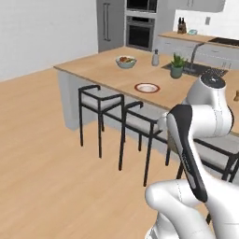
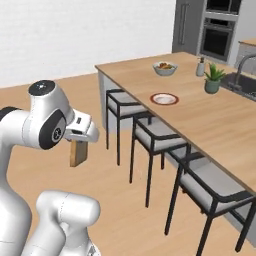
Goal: Start the toaster. Once the lever pops up, take the bread to the plate on the dining counter.
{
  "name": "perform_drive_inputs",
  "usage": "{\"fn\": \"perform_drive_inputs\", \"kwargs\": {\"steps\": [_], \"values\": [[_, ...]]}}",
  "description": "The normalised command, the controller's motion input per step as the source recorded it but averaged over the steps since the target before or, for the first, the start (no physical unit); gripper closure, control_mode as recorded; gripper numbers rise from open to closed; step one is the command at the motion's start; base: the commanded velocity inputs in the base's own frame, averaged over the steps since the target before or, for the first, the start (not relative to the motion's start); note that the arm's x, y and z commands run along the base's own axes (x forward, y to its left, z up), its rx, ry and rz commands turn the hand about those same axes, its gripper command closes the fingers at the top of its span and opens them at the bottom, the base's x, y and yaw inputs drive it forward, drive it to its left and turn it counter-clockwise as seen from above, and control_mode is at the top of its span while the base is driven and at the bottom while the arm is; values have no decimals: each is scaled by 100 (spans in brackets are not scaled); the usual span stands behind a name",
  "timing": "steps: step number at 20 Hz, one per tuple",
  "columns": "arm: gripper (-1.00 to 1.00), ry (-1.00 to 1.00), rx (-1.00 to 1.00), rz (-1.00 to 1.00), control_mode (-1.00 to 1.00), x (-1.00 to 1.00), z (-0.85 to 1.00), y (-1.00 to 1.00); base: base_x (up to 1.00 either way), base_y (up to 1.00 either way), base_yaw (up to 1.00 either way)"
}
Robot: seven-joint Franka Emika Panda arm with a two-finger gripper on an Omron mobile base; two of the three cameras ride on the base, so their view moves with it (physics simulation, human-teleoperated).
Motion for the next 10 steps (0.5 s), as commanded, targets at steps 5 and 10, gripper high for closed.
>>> {"fn": "perform_drive_inputs", "kwargs": {"steps": [5, 10], "values": [[100, 0, 0, 0, 100, 0, 0, 0, 43, 75, -50], [100, 0, 0, 0, 100, 0, 0, 0, 27, 57, -67]]}}
